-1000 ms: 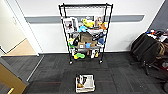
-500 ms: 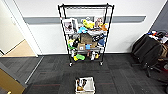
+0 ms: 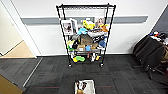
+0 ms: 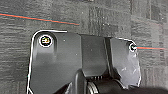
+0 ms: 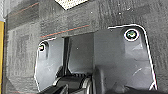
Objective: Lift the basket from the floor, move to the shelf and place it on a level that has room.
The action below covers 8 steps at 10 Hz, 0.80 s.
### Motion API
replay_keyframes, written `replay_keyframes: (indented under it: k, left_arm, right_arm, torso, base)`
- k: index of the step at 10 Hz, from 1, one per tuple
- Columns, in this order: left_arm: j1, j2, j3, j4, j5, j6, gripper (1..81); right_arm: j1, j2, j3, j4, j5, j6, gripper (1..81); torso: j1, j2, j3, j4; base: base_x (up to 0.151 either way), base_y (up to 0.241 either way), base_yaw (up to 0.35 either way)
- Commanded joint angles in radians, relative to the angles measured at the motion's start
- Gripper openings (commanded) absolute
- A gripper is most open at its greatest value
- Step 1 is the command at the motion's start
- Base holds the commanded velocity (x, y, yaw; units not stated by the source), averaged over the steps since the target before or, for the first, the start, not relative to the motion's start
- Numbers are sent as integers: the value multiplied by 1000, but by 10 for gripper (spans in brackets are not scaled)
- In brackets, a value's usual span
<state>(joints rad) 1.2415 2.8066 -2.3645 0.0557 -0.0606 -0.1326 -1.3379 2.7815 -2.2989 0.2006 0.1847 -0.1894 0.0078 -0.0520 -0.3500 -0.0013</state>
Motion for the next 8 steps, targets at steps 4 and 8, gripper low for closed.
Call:
replay_keyframes:
  k: [4, 8]
  left_arm:
    - [-41, -15, 7, -7, 50, 1, 811]
    - [-40, -15, 7, -7, 50, 1, 811]
  right_arm:
    - [30, -15, 6, -1, -57, 4, 811]
    - [30, -11, -5, 0, -57, 4, 811]
  torso:
    - [0, 0, 0, 0]
    - [0, 0, 0, 0]
  base:
    - [112, 0, 0]
    - [112, 0, 0]
